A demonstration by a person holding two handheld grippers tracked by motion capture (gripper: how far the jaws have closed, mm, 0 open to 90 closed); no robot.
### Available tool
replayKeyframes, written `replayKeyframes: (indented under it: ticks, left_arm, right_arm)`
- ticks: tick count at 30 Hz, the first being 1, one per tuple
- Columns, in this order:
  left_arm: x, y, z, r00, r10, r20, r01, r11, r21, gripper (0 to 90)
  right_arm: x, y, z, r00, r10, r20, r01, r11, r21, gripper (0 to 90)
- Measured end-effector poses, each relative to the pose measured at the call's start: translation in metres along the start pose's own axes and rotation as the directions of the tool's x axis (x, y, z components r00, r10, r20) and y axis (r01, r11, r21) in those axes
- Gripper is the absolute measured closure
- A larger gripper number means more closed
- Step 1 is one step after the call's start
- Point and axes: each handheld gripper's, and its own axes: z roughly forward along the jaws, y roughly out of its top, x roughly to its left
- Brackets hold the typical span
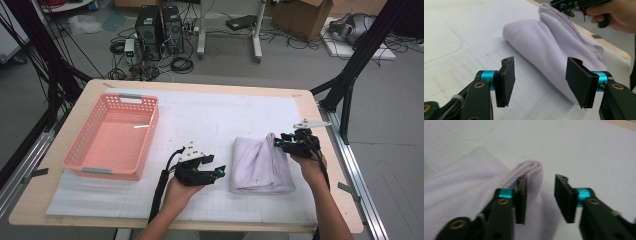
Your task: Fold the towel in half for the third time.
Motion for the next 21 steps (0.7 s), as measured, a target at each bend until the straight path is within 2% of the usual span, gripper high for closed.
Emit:
replayKeyframes:
  ticks: [4, 5, 6, 7, 9, 10, 12, 13, 14, 18, 19, 21]
  left_arm:
    - [0.009, -0.004, -0.008, 0.9998, -0.008, -0.019, 0.008, 0.9999, -0.012, 39.0]
    - [0.011, -0.005, -0.011, 0.9996, -0.011, -0.025, 0.011, 0.9998, -0.016, 39.0]
    - [0.011, -0.005, -0.011, 0.9996, -0.011, -0.025, 0.011, 0.9998, -0.016, 38.8]
    - [0.013, -0.006, -0.015, 0.9995, -0.013, -0.028, 0.013, 0.9996, -0.025, 38.8]
    - [0.015, -0.007, -0.016, 0.9995, -0.01, -0.03, 0.009, 0.9996, -0.027, 38.8]
    - [0.015, -0.007, -0.017, 0.9995, -0.01, -0.031, 0.009, 0.9996, -0.026, 38.8]
    - [0.017, -0.008, -0.02, 0.9995, -0.006, -0.033, 0.005, 0.9994, -0.033, 38.7]
    - [0.018, -0.008, -0.02, 0.9994, -0.006, -0.034, 0.005, 0.9994, -0.035, 38.7]
    - [0.019, -0.008, -0.021, 0.9994, -0.002, -0.035, 0.0, 0.9993, -0.036, 38.7]
    - [0.021, -0.007, -0.025, 0.9992, 0.005, -0.038, -0.007, 0.9983, -0.058, 38.6]
    - [0.021, -0.008, -0.026, 0.9991, 0.016, -0.038, -0.018, 0.9983, -0.056, 38.3]
    - [0.022, -0.009, -0.027, 0.9991, 0.016, -0.039, -0.018, 0.9981, -0.058, 38.0]
  right_arm:
    - [0.001, -0.015, -0.024, 0.9971, 0.076, 0.01, -0.075, 0.996, -0.044, 48.8]
    - [0.003, -0.019, -0.029, 0.9969, 0.079, 0.005, -0.079, 0.996, -0.039, 48.0]
    - [0.003, -0.019, -0.029, 0.9969, 0.079, 0.005, -0.079, 0.996, -0.039, 48.0]
    - [0.01, -0.027, -0.037, 0.9967, 0.081, -0.001, -0.081, 0.996, -0.04, 45.9]
    - [0.019, -0.035, -0.044, 0.9972, 0.074, -0.006, -0.075, 0.997, -0.038, 44.3]
    - [0.019, -0.035, -0.044, 0.9972, 0.074, -0.006, -0.075, 0.997, -0.038, 44.3]
    - [0.034, -0.047, -0.05, 0.9965, 0.074, -0.04, -0.075, 0.997, -0.03, 41.4]
    - [0.034, -0.047, -0.05, 0.9965, 0.074, -0.04, -0.075, 0.997, -0.03, 41.4]
    - [0.043, -0.052, -0.053, 0.9954, 0.068, -0.068, -0.071, 0.997, -0.037, 39.8]
    - [0.054, -0.055, -0.053, 0.9953, 0.047, -0.085, -0.05, 0.998, -0.039, 35.7]
    - [0.06, -0.057, -0.049, 0.9953, 0.037, -0.089, -0.041, 0.999, -0.036, 33.9]
    - [0.062, -0.06, -0.043, 0.9948, 0.034, -0.096, -0.037, 0.999, -0.024, 31.7]
